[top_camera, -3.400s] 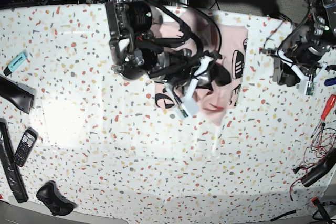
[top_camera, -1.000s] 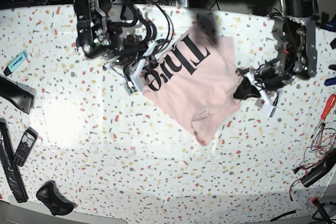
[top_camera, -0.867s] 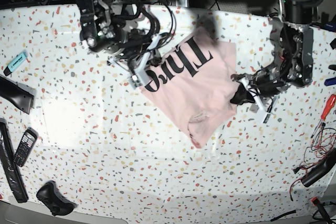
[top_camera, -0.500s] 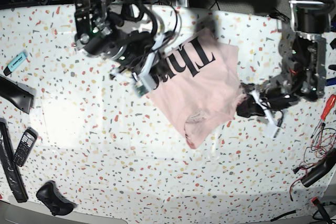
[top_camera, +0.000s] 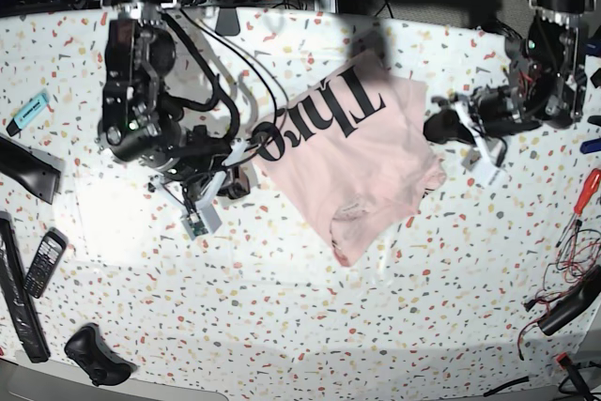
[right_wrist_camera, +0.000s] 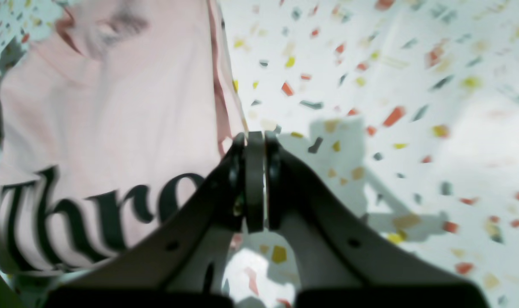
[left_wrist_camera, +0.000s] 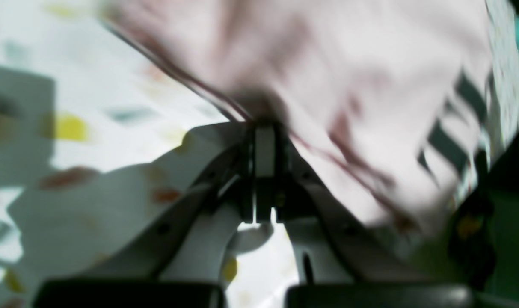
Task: Fold the T-shirt properly
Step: 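Lay the folded shirt flat with both grippers and open them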
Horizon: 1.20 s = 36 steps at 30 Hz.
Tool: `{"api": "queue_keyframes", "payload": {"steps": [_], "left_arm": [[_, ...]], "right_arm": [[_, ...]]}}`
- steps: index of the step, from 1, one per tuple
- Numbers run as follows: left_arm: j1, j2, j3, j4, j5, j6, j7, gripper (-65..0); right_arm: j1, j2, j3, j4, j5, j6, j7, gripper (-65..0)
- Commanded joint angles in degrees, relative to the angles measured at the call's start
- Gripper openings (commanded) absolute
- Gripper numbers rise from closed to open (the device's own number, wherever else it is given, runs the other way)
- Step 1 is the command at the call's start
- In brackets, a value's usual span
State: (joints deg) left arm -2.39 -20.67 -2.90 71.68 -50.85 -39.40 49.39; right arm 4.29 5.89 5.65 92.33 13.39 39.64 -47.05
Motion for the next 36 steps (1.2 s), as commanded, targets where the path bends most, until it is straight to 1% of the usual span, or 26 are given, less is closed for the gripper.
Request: {"api": "queue_keyframes", "payload": {"steps": [1, 4, 7, 9, 10, 11, 13, 14, 16, 24, 29, 32, 34, 35, 36], "left_arm": [[0.0, -0.8, -0.5, 2.0, -0.9, -0.5, -1.4, -65.0], [2.6, -0.6, -0.5, 4.1, -0.2, -0.5, -1.7, -65.0], [3.8, 1.0, -0.5, 4.2, 0.9, -0.5, -3.7, -65.0], [3.8, 2.9, -0.5, 4.2, 4.9, -0.5, -5.8, -65.0], [3.8, 3.9, -0.5, 4.2, 7.7, -0.5, -7.7, -65.0], [3.8, 4.8, -0.5, 4.2, 10.6, 0.1, -9.7, -65.0], [3.7, 6.3, -0.5, 4.2, 15.0, 2.6, -12.7, -65.0], [3.5, 6.8, -0.5, 4.2, 16.7, 3.3, -13.3, -65.0], [3.0, 7.5, -0.5, 4.2, 18.4, 3.4, -13.4, -65.0], [0.3, 7.6, -0.5, 4.2, 18.5, 3.4, -13.7, -65.0], [0.0, 7.3, -0.5, 4.2, 18.5, 3.4, -13.9, -65.0], [0.5, 6.3, -0.5, 5.1, 18.4, 3.4, -13.9, -65.0], [1.7, 5.3, -0.7, 7.6, 18.5, 3.4, -13.9, -65.0], [2.5, 4.9, -1.3, 9.4, 18.5, 3.5, -13.4, -65.0], [3.4, 4.6, -2.3, 11.3, 18.5, 4.3, -12.6, -65.0]], "right_arm": [[2.3, 0.3, -0.2, -1.1, 0.5, 0.4, 1.3, -65.0], [4.4, 0.3, -1.6, -6.6, 0.5, 0.4, 1.2, -65.0], [4.0, 0.3, -4.2, -8.3, 0.5, 0.4, 1.2, -65.0], [2.9, 0.3, -6.2, -8.3, 0.5, 0.4, 1.2, -65.0], [2.4, 0.3, -7.2, -8.3, 0.5, 0.4, 1.2, -65.0], [1.9, 0.3, -8.3, -8.3, 0.7, 0.4, 1.2, -65.0], [0.5, 0.3, -10.5, -8.3, 0.5, 0.4, 1.2, -65.0], [-0.2, 0.3, -11.4, -8.2, 0.5, 0.4, 1.2, -65.0], [-2.1, 0.3, -12.5, -7.3, 0.5, 0.4, 1.2, -65.0], [-11.6, 0.3, -12.9, 6.3, 0.5, 0.4, 1.2, -65.0], [-14.0, 0.3, -12.5, 10.1, 0.4, 0.4, 1.1, -65.0], [-14.0, 0.3, -10.4, 11.2, 0.5, 0.4, 0.7, -65.0], [-14.0, 0.3, -8.1, 12.4, 0.7, 0.4, -0.2, -65.0], [-14.1, 0.3, -6.7, 13.2, 1.3, 0.4, -0.9, -65.0], [-14.3, 0.3, -5.1, 13.9, 2.7, 0.4, -1.7, -65.0]]}}
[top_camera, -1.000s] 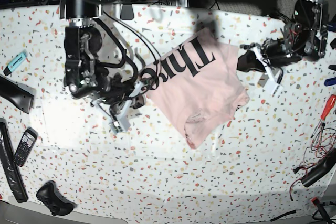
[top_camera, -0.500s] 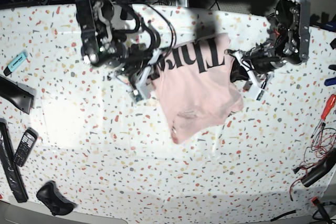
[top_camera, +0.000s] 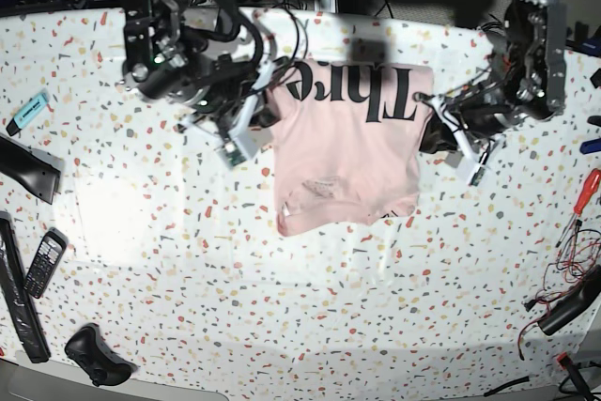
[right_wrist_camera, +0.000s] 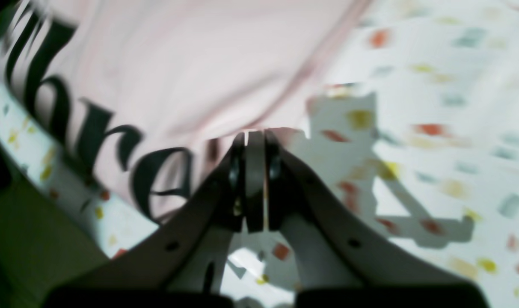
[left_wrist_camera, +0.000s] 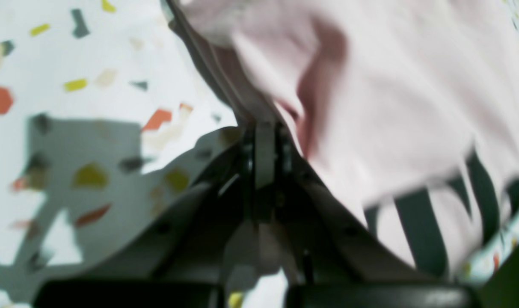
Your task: Fold the T-shirt properly
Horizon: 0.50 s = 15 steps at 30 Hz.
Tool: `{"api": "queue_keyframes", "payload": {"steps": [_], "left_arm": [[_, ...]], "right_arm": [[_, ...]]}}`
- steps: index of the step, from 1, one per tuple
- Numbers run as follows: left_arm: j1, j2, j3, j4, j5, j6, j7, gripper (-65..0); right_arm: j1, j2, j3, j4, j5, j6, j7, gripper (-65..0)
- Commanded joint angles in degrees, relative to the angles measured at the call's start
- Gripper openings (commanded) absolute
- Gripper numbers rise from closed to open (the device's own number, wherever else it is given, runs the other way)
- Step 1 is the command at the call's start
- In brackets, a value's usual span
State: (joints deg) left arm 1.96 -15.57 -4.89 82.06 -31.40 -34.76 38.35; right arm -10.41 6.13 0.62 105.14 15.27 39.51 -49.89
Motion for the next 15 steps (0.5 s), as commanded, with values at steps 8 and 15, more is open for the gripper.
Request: {"api": "queue_keyframes", "payload": {"steps": [8, 15], "left_arm": [[7.7, -0.8, -11.6, 13.6, -1.2, 3.7, 4.6, -65.0], [21.3, -0.8, -20.2, 19.2, -6.2, 3.5, 6.2, -65.0]], "right_arm": [[-8.0, 0.0, 14.0, 11.1, 6.0, 0.5, -2.1, -65.0], [-21.8, 0.0, 25.0, 19.1, 15.3, 0.5, -5.7, -65.0]]}}
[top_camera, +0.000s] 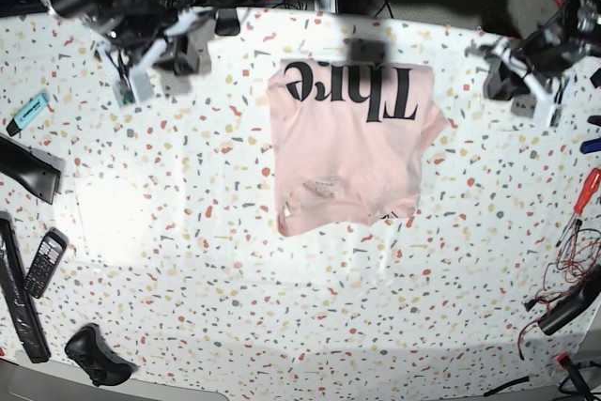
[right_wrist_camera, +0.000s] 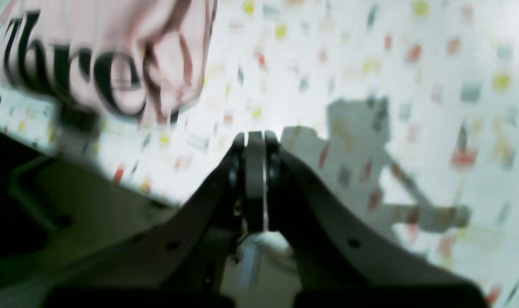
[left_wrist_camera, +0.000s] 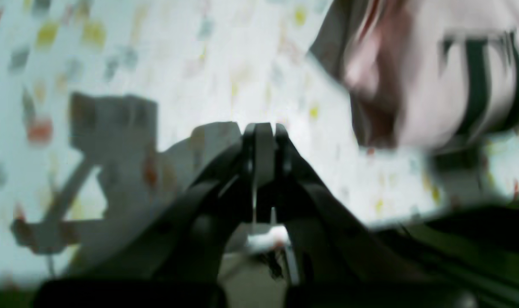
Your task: Fold the T-shirt properly
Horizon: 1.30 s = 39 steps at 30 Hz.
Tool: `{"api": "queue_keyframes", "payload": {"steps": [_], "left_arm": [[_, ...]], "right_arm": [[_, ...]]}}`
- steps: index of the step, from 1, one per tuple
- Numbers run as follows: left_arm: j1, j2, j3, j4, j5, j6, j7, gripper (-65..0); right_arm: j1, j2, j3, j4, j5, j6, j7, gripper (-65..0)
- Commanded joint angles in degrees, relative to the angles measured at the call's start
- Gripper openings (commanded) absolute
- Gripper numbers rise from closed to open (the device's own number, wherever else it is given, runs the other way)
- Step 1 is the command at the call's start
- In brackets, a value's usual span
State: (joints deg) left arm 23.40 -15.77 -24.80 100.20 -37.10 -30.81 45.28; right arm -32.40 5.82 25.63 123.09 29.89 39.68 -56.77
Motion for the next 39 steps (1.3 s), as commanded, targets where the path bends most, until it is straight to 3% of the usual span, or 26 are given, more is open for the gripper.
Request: {"api": "queue_keyframes", "payload": {"steps": [1, 10, 15, 17, 21, 27, 30, 33, 36, 39], "left_arm": [[2.1, -0.6, -1.1, 1.6, -0.9, -0.7, -0.7, -65.0], [20.8, -0.4, -3.7, 2.5, -0.4, -0.9, -0.9, -65.0], [24.0, 1.9, -3.7, -0.2, 0.1, -1.0, -3.4, -65.0], [23.6, 3.2, -3.7, -3.1, 4.0, -1.8, -5.8, -65.0], [22.5, 4.6, -3.7, -12.8, 10.2, -1.7, -13.0, -65.0], [16.5, 4.6, -3.7, -33.0, 10.5, -1.7, -15.1, -65.0], [13.1, 4.6, -3.7, -42.6, 14.6, -1.7, -18.9, -65.0], [9.7, 4.6, -3.7, -50.6, 18.5, -1.7, -22.5, -65.0], [6.2, 4.6, -3.7, -56.9, 19.1, -1.7, -23.9, -65.0], [2.1, 4.7, -3.7, -61.6, 19.1, -1.5, -24.7, -65.0]], "right_arm": [[-2.0, 0.2, 1.4, 1.9, 2.2, 0.3, 0.1, -65.0], [-15.2, -6.6, 11.3, 3.1, 3.3, 0.3, -5.4, -65.0], [-16.7, -6.3, 11.4, -0.6, 3.1, 0.3, -7.6, -65.0], [-16.7, -5.6, 11.4, -4.6, 3.1, 0.3, -7.5, -65.0], [-15.3, -1.5, 10.4, -16.6, 3.1, 0.3, -4.1, -65.0], [-8.1, 7.8, 6.0, -39.7, 3.1, 0.3, -0.7, -65.0], [-2.8, 11.2, 2.8, -51.6, 3.1, 0.3, 2.4, -65.0], [2.6, 13.5, -1.0, -62.9, 1.8, 0.3, 6.9, -65.0], [8.0, 14.7, -5.6, -72.7, -3.8, 0.2, 12.5, -65.0], [13.0, 14.8, -10.1, -80.1, -7.3, -3.8, 17.2, -65.0]]}}
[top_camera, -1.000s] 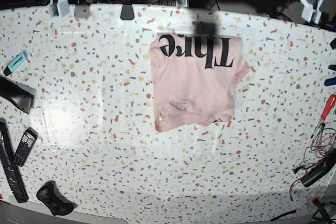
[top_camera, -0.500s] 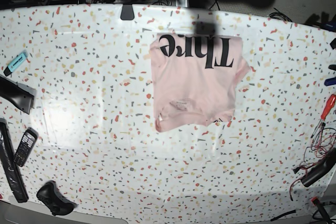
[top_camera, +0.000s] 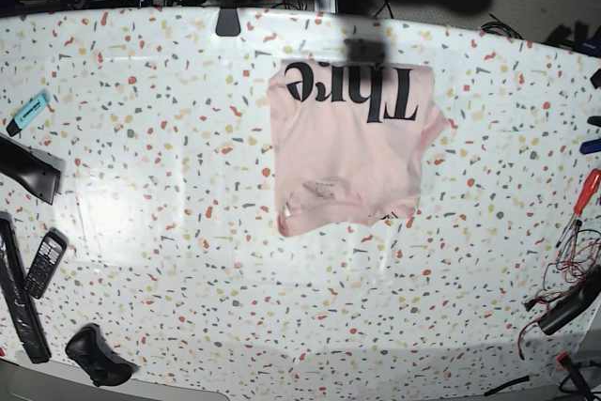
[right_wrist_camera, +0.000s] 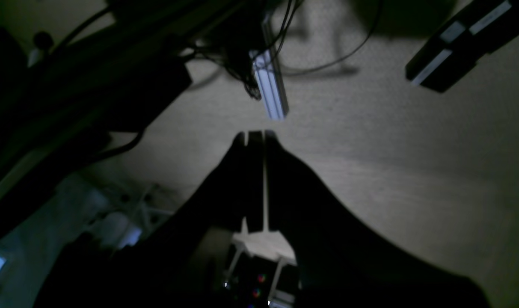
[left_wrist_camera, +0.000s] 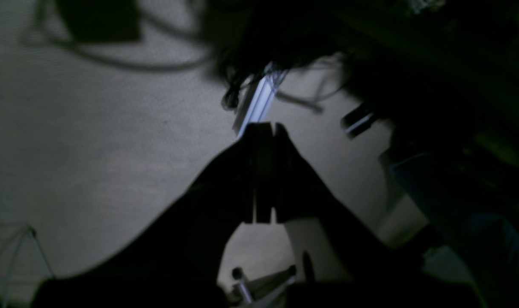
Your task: Fold the T-shirt properly
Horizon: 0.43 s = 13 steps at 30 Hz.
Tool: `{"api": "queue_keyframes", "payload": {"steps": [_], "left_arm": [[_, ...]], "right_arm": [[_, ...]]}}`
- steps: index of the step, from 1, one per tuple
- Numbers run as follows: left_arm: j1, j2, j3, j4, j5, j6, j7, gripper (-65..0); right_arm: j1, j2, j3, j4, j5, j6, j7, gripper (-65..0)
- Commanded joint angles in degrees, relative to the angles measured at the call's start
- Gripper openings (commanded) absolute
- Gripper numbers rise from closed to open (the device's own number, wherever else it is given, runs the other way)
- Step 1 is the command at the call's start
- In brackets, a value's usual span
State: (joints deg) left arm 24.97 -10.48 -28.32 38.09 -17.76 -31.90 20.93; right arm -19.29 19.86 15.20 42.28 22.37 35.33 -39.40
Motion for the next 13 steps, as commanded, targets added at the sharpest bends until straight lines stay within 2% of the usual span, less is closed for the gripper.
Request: {"api": "queue_keyframes", "payload": {"steps": [1, 4, 7, 13], "left_arm": [[-0.9, -0.5, -0.1, -0.9, -0.2, -0.4, 0.1, -65.0], [-4.3, 0.5, -0.1, -3.9, 2.5, 0.3, 0.2, -65.0], [-6.2, 2.4, -0.1, -5.5, 4.9, 3.0, 0.2, -65.0], [-7.1, 5.0, -0.1, -5.5, 4.9, 3.2, -0.2, -65.0]], "right_arm": [[1.3, 0.6, -1.2, -1.2, 0.3, -0.6, 0.2, -65.0], [4.7, 0.6, -5.6, -5.5, 0.3, -2.1, 0.6, -65.0], [6.3, 0.6, -8.5, -7.2, 0.3, -3.7, 0.7, -65.0], [6.6, 0.6, -9.3, -7.2, 0.3, -4.1, 1.3, -65.0]]}}
